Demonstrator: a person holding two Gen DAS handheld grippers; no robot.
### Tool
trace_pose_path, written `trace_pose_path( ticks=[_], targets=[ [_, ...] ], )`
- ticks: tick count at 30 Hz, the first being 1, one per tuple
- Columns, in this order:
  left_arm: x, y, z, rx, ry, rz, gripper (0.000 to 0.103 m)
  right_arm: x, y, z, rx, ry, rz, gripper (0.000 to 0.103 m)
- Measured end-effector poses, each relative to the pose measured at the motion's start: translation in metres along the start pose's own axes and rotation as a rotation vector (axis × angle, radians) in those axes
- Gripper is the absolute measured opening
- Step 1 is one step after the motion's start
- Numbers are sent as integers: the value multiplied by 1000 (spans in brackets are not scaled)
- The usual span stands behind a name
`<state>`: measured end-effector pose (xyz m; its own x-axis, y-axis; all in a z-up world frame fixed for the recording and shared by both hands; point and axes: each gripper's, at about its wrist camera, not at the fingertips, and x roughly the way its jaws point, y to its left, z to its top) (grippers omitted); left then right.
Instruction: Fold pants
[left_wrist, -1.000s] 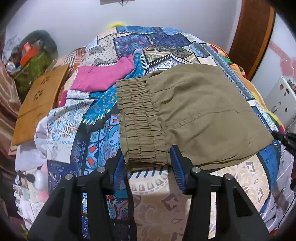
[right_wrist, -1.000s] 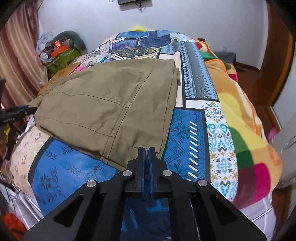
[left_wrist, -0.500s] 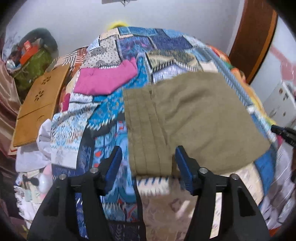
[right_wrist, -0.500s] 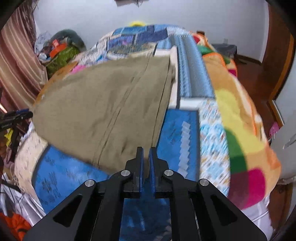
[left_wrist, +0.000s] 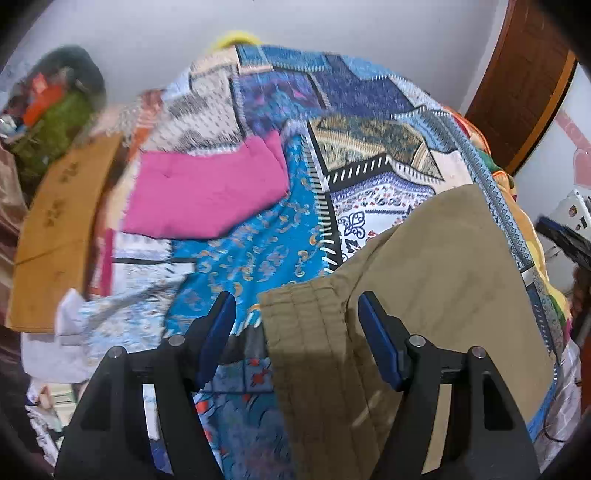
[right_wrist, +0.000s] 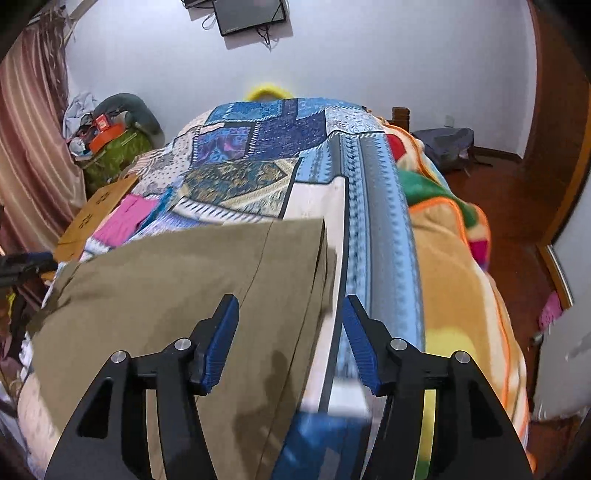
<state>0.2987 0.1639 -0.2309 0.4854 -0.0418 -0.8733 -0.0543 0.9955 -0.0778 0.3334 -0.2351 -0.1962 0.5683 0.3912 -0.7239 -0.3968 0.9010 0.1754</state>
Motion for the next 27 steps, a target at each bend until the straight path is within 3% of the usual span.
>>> trace_pose_path(
  ticks=[4,11,13,15,23,26,27],
  targets=[
    [27,3,4,0,47,-28,69,41,-10,25,-7,17,-10,54],
    [40,16,-1,-74,35,-111,71,118,-20,43,51,103,21,54],
    [38,17,-4,-82,8,-109,62,127,-15,42,44,104,36,35],
    [38,19,-5,-96,-13,-98,58,133,-9,41,0,119,-2,6],
    [42,29,-7,-212,-4,-83,57,141,5,36,-113,150,-110,3],
    [27,20,-2,-138,-1,-22,57,137,9,45,-153,197,-145,5],
    [20,15,-1,-107,-12,0,57,133,9,49,-161,211,-150,9]
  ],
)
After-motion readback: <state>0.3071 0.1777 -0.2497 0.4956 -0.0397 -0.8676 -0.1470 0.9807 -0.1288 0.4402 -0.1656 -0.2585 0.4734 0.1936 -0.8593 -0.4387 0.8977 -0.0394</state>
